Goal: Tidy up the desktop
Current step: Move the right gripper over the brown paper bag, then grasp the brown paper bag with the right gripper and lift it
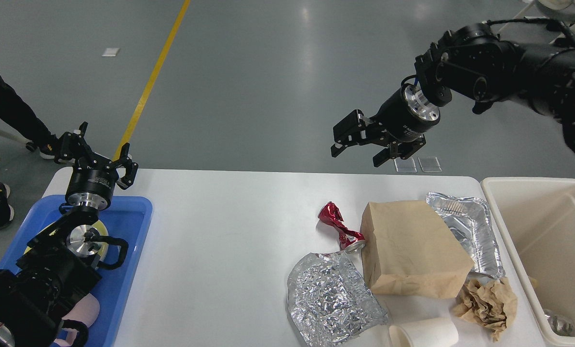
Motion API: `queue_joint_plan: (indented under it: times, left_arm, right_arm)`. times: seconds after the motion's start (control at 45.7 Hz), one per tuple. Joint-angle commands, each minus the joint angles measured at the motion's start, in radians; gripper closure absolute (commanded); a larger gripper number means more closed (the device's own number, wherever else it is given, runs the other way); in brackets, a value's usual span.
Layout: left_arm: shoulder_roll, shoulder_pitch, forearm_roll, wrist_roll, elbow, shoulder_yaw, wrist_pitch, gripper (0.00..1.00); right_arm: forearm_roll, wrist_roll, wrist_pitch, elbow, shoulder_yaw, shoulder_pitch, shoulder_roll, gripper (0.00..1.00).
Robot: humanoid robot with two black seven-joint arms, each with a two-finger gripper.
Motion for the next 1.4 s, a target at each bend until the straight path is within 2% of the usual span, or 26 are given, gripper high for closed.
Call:
queue_joint_plan:
  times: [0.0, 0.087, 0.219, 0.328, 0.547, 0.722, 1.05, 1.093, 1.115, 1.225, 1.29, 1.356, 1.378]
  left_arm:
    - [0.000, 0.000, 0.000, 0.000, 0.001, 0.000, 0.000, 0.04]
    - [0.000, 0.000, 0.000, 0.000, 0.001, 0.000, 0.000, 0.04]
    - [0.000, 0.000, 0.000, 0.000, 0.001, 0.000, 0.000, 0.04]
    - [0.000, 0.000, 0.000, 0.000, 0.001, 0.000, 0.000, 0.04]
    - [0.000, 0.000, 0.000, 0.000, 0.001, 0.000, 0.000, 0.04]
    - [0.000, 0.000, 0.000, 0.000, 0.001, 0.000, 0.000, 0.04]
    - [0.000, 0.000, 0.000, 0.000, 0.001, 0.000, 0.000, 0.04]
    - [0.000, 0.000, 0.000, 0.000, 0.001, 0.000, 0.000, 0.04]
    - [0.000, 0.000, 0.000, 0.000, 0.001, 0.000, 0.000, 0.04]
    - [0.000, 0.000, 0.000, 0.000, 0.001, 0.000, 0.000, 0.04]
    - [0.000, 0.000, 0.000, 0.000, -0.001, 0.000, 0.000, 0.04]
    - [0.000, 0.000, 0.000, -0.002, 0.001, 0.000, 0.000, 0.04]
    - [0.000, 0.000, 0.000, 0.000, 0.001, 0.000, 0.000, 0.04]
  right_arm:
    - [-0.001, -0.086, 0.006, 0.001, -0.038, 0.077, 0.064, 0.00]
    - [-0.005, -0.163, 0.006, 0.002, -0.055, 0.109, 0.091, 0.00]
    - [-0.004, -0.241, -0.009, 0.002, -0.058, 0.059, 0.143, 0.00]
    - [-0.001, -0.277, -0.032, -0.005, -0.059, -0.064, 0.177, 0.03]
    - [-0.002, -0.356, -0.178, -0.013, -0.061, -0.245, 0.182, 0.03]
    - [-0.009, -0.367, -0.234, -0.030, -0.067, -0.319, 0.177, 0.03]
    - [-0.001, -0.379, -0.264, -0.136, -0.079, -0.457, 0.180, 0.04]
    - [-0.001, -0.379, -0.283, -0.143, -0.079, -0.469, 0.183, 0.11]
    - [0.001, -0.379, -0.297, -0.142, -0.079, -0.475, 0.183, 0.20]
    - [0.004, -0.379, -0.305, -0.137, -0.075, -0.477, 0.179, 0.48]
    - [0.004, -0.379, -0.314, -0.134, -0.075, -0.476, 0.179, 0.57]
    - [-0.001, -0.382, -0.313, -0.133, -0.084, -0.474, 0.176, 0.87]
    - [0.001, -0.384, -0.313, -0.131, -0.087, -0.474, 0.176, 0.94]
